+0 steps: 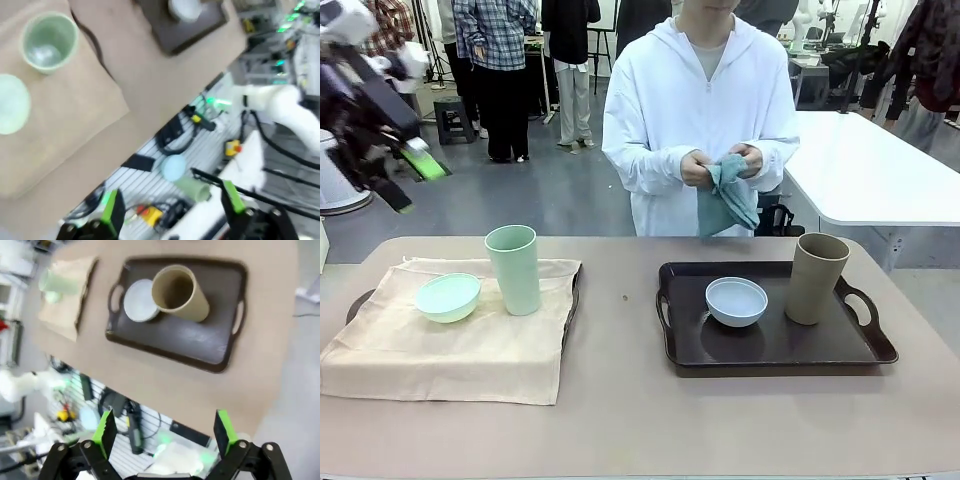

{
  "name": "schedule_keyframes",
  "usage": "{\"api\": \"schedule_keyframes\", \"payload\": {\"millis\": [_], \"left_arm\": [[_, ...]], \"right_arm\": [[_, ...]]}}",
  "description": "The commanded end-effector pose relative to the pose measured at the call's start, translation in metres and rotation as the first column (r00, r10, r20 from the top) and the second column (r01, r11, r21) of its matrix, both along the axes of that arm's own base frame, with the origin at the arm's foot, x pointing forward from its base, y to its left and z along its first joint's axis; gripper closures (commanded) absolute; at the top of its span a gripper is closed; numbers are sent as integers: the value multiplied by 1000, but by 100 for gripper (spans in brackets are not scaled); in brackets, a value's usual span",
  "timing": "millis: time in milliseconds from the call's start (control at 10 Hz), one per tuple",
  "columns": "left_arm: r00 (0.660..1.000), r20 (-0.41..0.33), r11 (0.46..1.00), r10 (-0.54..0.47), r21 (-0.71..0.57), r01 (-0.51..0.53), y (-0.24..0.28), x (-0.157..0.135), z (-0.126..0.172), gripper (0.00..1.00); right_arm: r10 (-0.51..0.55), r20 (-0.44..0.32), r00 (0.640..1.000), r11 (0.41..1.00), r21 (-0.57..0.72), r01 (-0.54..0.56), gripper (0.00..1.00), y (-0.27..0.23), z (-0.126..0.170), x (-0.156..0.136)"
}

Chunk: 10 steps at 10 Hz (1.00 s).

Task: Set up a tray with a mat and arrange the tableware.
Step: Pick up the Picnic Bowl and Reusable plastic cup from the Handle tray in front of the human's position and hold them in the air.

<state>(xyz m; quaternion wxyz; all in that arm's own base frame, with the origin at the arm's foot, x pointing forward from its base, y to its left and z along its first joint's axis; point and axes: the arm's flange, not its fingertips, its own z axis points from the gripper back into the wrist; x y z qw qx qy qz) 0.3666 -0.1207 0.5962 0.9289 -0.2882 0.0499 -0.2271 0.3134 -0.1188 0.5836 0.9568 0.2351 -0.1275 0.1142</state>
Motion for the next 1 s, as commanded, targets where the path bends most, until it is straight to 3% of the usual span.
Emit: {"api": "schedule_keyframes", "payload": {"millis": [0,200,400,900], "left_arm": [[999,34,980,-41,194,34,-51,5,-21,0],[997,28,956,-71,287,60,-106,0,-46,0],[995,54,944,-79,326,57,-148,0,-65,0],[993,36,951,-108,296,93,-142,-9,-64,0]], "right_arm": [[186,15,982,982,-2,-186,0,-1,-27,7],[275,35,961,961,16,-275,0,0,-43,8],[296,26,955,954,38,-297,0,2,-58,7],[279,32,960,959,34,-280,0,6,-52,8]]}}
